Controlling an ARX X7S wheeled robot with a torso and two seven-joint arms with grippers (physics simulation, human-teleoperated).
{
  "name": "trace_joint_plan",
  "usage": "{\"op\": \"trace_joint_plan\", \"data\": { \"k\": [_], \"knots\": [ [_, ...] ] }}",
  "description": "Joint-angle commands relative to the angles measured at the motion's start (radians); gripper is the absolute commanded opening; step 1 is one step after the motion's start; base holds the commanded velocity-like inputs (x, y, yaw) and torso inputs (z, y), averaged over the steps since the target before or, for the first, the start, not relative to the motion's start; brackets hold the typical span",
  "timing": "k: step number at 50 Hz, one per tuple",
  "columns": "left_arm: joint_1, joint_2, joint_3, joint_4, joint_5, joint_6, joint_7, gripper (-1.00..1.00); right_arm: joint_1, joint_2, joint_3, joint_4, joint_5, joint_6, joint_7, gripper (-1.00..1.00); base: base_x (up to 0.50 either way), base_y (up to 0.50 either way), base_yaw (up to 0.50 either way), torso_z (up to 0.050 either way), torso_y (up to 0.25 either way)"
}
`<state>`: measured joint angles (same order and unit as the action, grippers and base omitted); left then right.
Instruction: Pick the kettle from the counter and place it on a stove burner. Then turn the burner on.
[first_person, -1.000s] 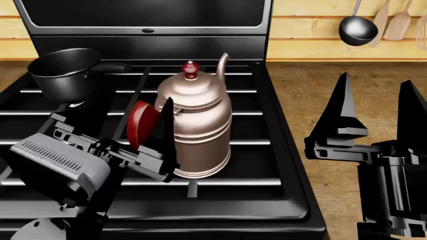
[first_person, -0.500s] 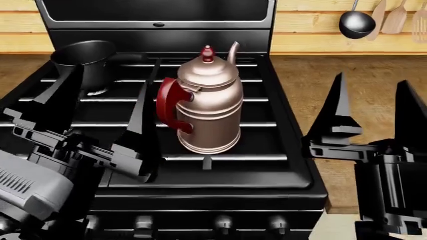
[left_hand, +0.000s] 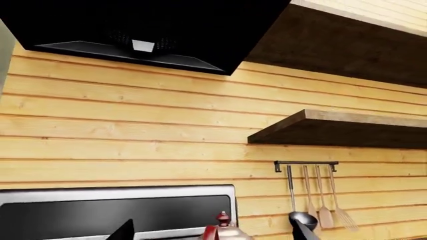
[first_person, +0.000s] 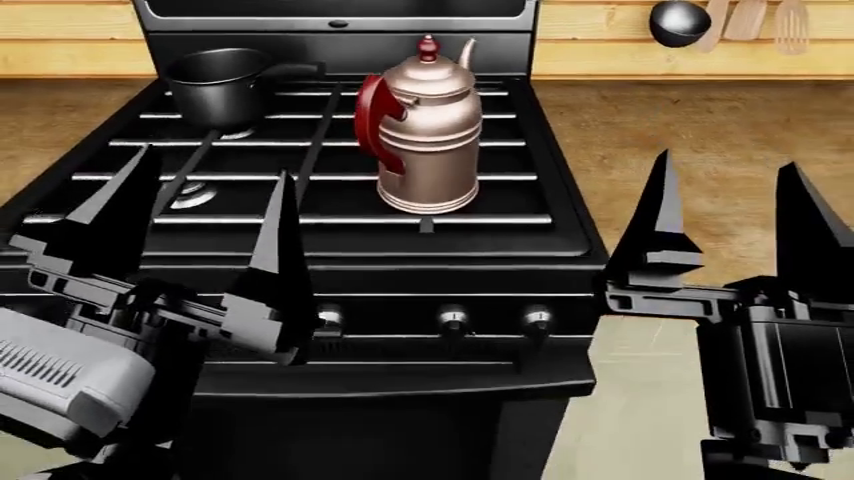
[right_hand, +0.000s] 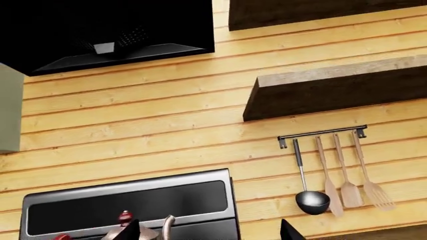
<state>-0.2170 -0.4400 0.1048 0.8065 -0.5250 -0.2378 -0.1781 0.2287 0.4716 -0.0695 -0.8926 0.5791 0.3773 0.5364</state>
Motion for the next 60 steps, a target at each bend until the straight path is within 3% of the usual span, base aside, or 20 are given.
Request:
{"op": "trace_joint_plan", "data": {
  "k": [1, 12, 18, 31, 60],
  "knots": [
    [-0.008, 0.005, 0.002, -0.017, 0.03, -0.021, -0.038, 1.0, -0.005, -0.003, -0.014, 0.008, -0.015, -0.029, -0.016, 1.0, -0.5, -0.16, 0.0, 0.0, 0.0],
    [-0.051, 0.011, 0.017, -0.016, 0.117, -0.082, -0.121, 1.0, -0.019, -0.006, -0.01, 0.017, -0.015, -0.058, -0.025, 1.0, 0.0, 0.0, 0.0, 0.0, 0.0],
    [-0.115, 0.014, 0.022, -0.008, 0.144, -0.118, -0.153, 1.0, -0.012, -0.013, -0.029, 0.049, -0.026, -0.061, -0.033, 1.0, 0.0, 0.0, 0.0, -0.047, 0.0],
    [-0.13, 0.071, 0.003, -0.039, 0.265, 0.018, -0.227, 1.0, -0.002, -0.013, -0.043, 0.058, -0.016, -0.052, -0.032, 1.0, 0.0, 0.0, 0.0, -0.05, 0.0],
    [-0.117, 0.059, 0.019, -0.051, 0.267, 0.059, -0.214, 1.0, 0.008, -0.005, -0.053, 0.059, -0.011, -0.035, -0.014, 1.0, 0.0, 0.0, 0.0, -0.05, 0.0]
  ]
}}
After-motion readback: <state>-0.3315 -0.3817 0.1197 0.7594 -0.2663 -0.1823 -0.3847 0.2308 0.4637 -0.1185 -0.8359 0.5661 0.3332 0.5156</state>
